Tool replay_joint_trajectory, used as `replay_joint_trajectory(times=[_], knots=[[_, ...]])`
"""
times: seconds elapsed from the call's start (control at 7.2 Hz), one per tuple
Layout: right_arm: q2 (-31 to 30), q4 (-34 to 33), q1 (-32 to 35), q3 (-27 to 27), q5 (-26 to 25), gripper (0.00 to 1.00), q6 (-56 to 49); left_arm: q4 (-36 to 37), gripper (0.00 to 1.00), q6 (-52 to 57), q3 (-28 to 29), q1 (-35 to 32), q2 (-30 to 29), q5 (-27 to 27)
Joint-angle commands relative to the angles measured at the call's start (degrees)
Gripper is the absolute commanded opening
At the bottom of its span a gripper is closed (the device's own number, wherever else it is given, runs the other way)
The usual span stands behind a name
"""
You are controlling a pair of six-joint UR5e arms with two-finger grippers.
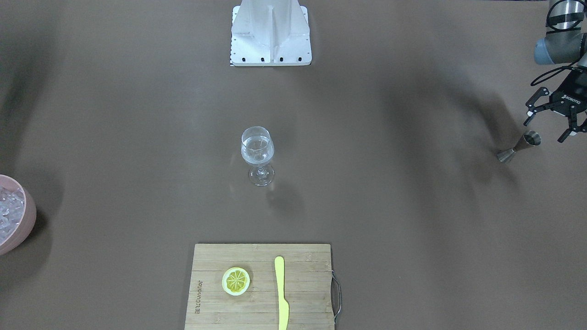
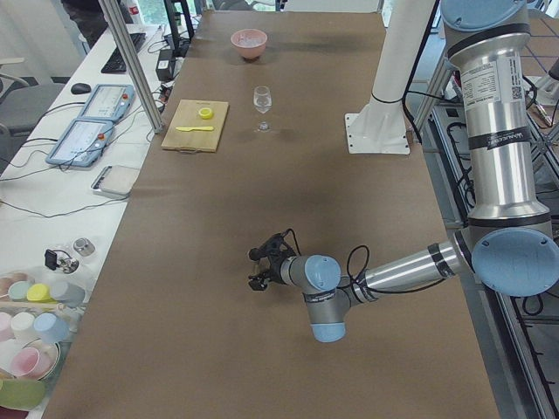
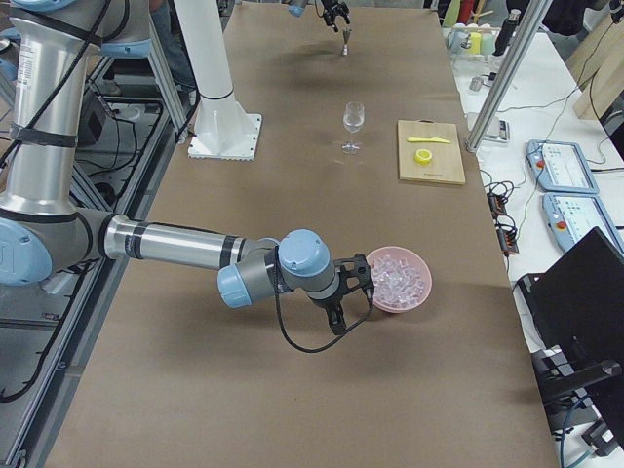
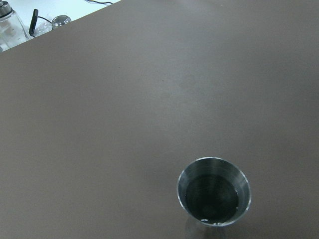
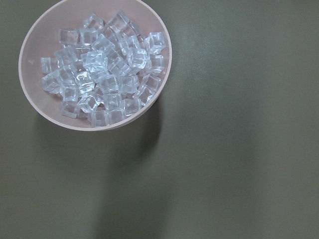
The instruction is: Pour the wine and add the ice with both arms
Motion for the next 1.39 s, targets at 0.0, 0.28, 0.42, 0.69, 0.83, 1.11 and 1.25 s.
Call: replay_joint_trajectory(times=[0.0,0.28,0.42,0.69,0.83,1.11,1.25], knots=[[-0.07,0.0,0.09,0.09,0.0,1.0,0.0,-4.05,0.98,-0.16,2.06,0.4,-0.04,0.18],[-0.07,0.0,0.09,0.09,0.0,1.0,0.0,-5.82,0.98,-0.16,3.21,2.23,-0.04,3.67],[-0.07,0.0,0.09,0.09,0.0,1.0,0.0,-6.0,0.98,-0.16,3.21,3.11,-0.04,4.48],[-0.07,0.0,0.09,0.09,0.0,1.0,0.0,-6.0,0.98,0.63,4.52,4.17,-0.82,5.62],[-0.07,0.0,0.0,0.09,0.0,1.0,0.0,-6.0,0.98,0.9,5.05,5.92,-1.09,7.02],[-0.07,0.0,0.09,0.0,0.0,1.0,0.0,-6.79,0.98,0.81,6.46,7.43,-2.23,7.38],[0.02,0.0,0.0,0.0,0.0,1.0,0.0,-6.88,0.98,0.81,7.42,7.69,-2.84,7.47]])
